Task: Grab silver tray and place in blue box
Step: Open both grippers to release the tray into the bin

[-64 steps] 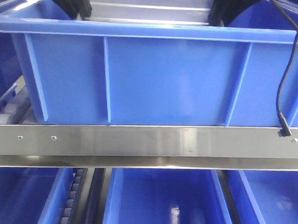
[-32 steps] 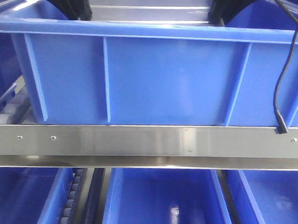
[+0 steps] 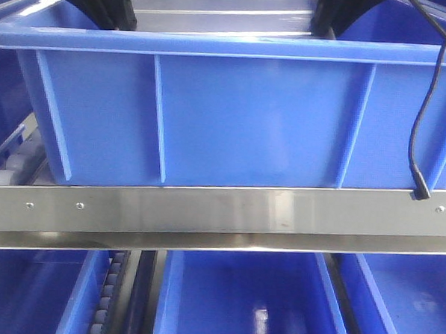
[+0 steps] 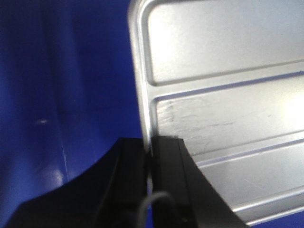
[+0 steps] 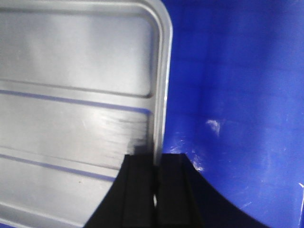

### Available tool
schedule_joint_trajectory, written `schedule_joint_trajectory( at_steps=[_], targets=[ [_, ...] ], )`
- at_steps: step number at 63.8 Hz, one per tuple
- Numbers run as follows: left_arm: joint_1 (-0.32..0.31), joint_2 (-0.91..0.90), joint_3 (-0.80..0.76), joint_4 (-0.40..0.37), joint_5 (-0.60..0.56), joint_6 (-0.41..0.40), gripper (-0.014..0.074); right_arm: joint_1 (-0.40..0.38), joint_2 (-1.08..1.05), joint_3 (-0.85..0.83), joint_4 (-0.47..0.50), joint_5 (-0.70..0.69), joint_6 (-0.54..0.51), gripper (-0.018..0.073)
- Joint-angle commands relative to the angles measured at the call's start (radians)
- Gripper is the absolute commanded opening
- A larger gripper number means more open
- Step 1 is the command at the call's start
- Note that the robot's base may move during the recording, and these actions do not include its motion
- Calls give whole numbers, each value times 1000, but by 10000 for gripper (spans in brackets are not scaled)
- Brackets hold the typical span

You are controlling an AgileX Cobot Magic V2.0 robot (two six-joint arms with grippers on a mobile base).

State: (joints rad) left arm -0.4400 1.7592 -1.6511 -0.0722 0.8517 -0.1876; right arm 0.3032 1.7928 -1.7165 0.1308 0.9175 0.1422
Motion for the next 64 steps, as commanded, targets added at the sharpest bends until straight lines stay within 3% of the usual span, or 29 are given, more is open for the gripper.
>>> schedule_joint_trajectory(
  at_steps=[1,11,16,22,26,39,53,57,63,64],
  targets=[
    [-35,-49,-45,-153,-100,11,-13,33,-53,-40,194,-79,-28,65],
    [-35,-49,-45,-159,-61,9,8,20,-56,-40,194,-68,-28,232],
    [-35,-49,-45,-159,-53,9,122,5,-56,-40,193,-62,-28,342],
    [-28,-49,-45,-159,-78,5,307,-21,-58,-40,187,-44,-29,412],
    [-21,-49,-45,-159,-85,5,344,-45,-60,-40,170,-36,-37,419],
    [29,-49,-45,-164,-87,5,300,-128,-63,-40,153,2,-47,417],
    [35,-49,-45,-170,-121,5,291,-123,-63,-40,154,-22,-49,412],
    [35,-49,-45,-170,-121,5,202,-119,-63,-40,154,-21,-49,360],
    [35,-49,-45,-170,-123,5,-23,-119,-63,-40,154,-17,-49,147],
    [35,-49,-45,-170,-125,5,-25,-119,-63,-40,154,-17,-49,114]
  ],
)
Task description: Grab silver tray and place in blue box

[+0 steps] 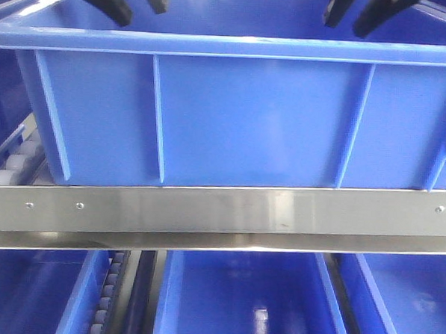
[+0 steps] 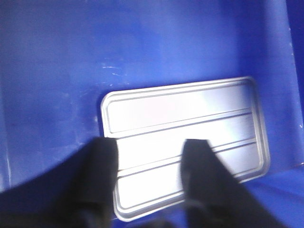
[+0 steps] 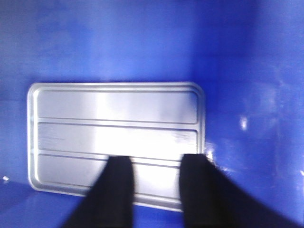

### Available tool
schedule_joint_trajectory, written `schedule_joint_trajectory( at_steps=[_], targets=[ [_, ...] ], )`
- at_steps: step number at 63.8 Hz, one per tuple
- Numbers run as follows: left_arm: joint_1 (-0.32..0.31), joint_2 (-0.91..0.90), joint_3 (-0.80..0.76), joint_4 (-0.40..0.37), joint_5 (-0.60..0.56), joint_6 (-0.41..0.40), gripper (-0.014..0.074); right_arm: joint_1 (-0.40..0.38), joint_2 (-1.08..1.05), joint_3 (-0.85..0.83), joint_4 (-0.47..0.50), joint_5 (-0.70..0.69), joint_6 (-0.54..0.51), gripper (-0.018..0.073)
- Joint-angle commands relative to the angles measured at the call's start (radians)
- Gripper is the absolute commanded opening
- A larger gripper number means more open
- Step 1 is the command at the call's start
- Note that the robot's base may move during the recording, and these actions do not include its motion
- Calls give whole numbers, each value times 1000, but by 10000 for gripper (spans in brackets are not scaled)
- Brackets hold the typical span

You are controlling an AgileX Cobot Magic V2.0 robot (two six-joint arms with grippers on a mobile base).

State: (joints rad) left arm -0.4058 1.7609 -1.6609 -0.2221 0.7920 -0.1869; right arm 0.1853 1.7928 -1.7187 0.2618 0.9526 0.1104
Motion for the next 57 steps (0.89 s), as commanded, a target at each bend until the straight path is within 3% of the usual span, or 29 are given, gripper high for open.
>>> schedule_joint_trajectory(
  at_steps=[1,2,10,18,29,48,57],
  targets=[
    [1,-51,-35,-21,-73,5,-13,-1,-63,-38,23,-53,-18,66],
    [1,-51,-35,-21,-78,5,-3,-1,-62,-38,23,-55,-18,38],
    [1,-51,-35,-21,-98,5,-8,-1,-63,-38,45,-43,-18,63],
    [1,-55,-51,-31,-29,7,-8,-1,-67,-38,125,-44,-32,52],
    [-3,-122,-9,-31,-113,7,-9,0,-122,3,140,-106,-129,52],
    [-27,-354,389,-28,-495,8,-8,20,-399,354,141,-404,-357,52],
    [-63,-489,616,84,-702,8,-6,28,-551,554,141,-524,-412,52]
  ],
)
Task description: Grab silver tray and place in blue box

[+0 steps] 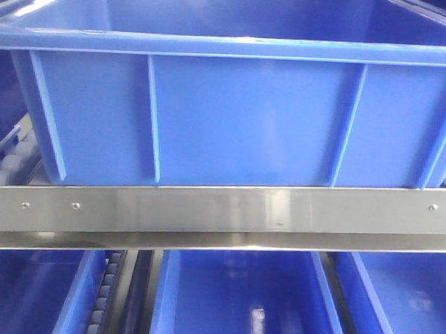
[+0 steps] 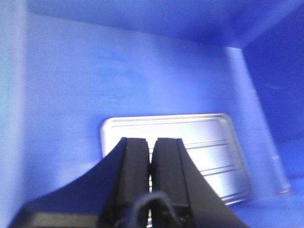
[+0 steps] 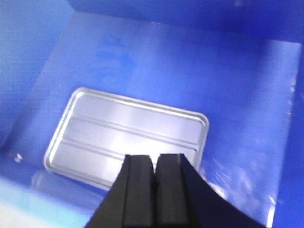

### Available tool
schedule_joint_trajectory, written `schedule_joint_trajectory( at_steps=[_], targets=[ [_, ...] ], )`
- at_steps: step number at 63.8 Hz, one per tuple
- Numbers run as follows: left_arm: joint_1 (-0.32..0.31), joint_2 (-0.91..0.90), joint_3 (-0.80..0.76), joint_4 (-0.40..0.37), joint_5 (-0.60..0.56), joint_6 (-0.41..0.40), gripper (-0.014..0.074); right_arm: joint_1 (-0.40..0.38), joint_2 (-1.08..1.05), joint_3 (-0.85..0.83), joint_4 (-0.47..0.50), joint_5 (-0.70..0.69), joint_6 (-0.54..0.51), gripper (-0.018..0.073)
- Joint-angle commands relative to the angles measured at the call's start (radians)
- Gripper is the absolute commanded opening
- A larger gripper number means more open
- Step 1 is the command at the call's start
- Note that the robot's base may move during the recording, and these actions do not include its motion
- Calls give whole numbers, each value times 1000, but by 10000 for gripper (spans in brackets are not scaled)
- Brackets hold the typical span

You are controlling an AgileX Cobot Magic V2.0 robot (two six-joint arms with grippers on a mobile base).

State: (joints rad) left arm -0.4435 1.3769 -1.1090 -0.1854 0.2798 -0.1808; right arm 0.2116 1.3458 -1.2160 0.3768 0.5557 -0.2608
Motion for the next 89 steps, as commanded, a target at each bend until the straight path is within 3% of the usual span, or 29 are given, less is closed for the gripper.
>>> schedule_joint_trajectory(
  at_steps=[1,14,29,40,55,89],
  targets=[
    [-27,-117,84,58,-208,2,-6,2,-117,67,26,-138,-42,52],
    [-56,-328,376,88,-427,2,-6,2,-327,314,26,-315,-46,52],
    [-54,-617,593,153,-416,2,-6,2,-571,537,26,-381,-51,52],
    [-54,-860,709,157,-411,2,-6,2,-782,657,19,-391,-51,52],
    [-54,-1045,756,157,-409,2,-6,2,-914,759,-13,-521,-51,52],
    [-54,-1051,756,157,-418,2,-6,2,-914,759,-13,-527,-51,52]
  ],
)
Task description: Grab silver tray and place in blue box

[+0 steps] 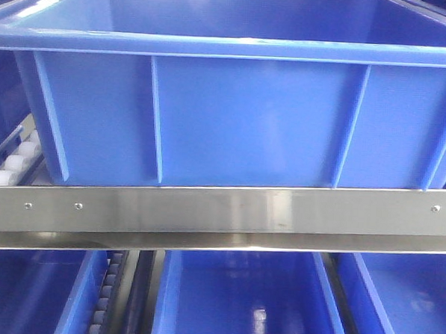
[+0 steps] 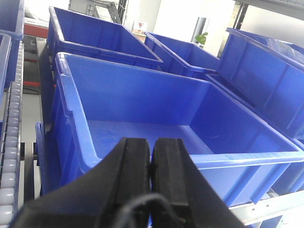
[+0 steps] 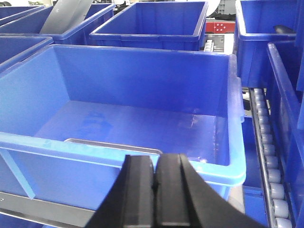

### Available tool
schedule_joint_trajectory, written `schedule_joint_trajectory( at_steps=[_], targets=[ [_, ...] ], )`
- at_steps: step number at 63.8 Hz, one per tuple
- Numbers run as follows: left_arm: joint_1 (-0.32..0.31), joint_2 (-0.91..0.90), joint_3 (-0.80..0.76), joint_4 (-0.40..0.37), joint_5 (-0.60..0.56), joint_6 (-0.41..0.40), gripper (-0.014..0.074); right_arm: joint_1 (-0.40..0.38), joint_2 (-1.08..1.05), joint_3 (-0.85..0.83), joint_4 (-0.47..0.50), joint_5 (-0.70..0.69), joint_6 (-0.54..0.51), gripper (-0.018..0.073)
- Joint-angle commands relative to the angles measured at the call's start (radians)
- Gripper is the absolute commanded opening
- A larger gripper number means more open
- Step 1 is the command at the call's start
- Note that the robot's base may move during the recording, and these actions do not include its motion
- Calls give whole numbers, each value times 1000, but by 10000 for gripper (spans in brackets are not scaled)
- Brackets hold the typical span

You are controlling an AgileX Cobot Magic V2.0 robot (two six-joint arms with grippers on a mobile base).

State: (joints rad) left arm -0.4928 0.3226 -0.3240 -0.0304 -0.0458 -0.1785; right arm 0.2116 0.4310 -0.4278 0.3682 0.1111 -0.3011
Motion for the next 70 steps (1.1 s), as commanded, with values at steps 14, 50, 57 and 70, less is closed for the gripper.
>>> schedule_joint_trajectory(
  at_steps=[14,50,57,70],
  targets=[
    [-4,3,-29,2,-92,0,-6,-6,-39,29,-4,-123,-11,52],
    [-4,3,-29,2,-92,0,-6,-155,-466,438,-368,-195,383,52],
    [-4,3,-29,2,-94,0,-6,-155,-462,438,-374,-185,383,52],
    [-4,3,-29,2,-94,0,-6,-155,-462,438,-382,-206,383,52]
  ],
)
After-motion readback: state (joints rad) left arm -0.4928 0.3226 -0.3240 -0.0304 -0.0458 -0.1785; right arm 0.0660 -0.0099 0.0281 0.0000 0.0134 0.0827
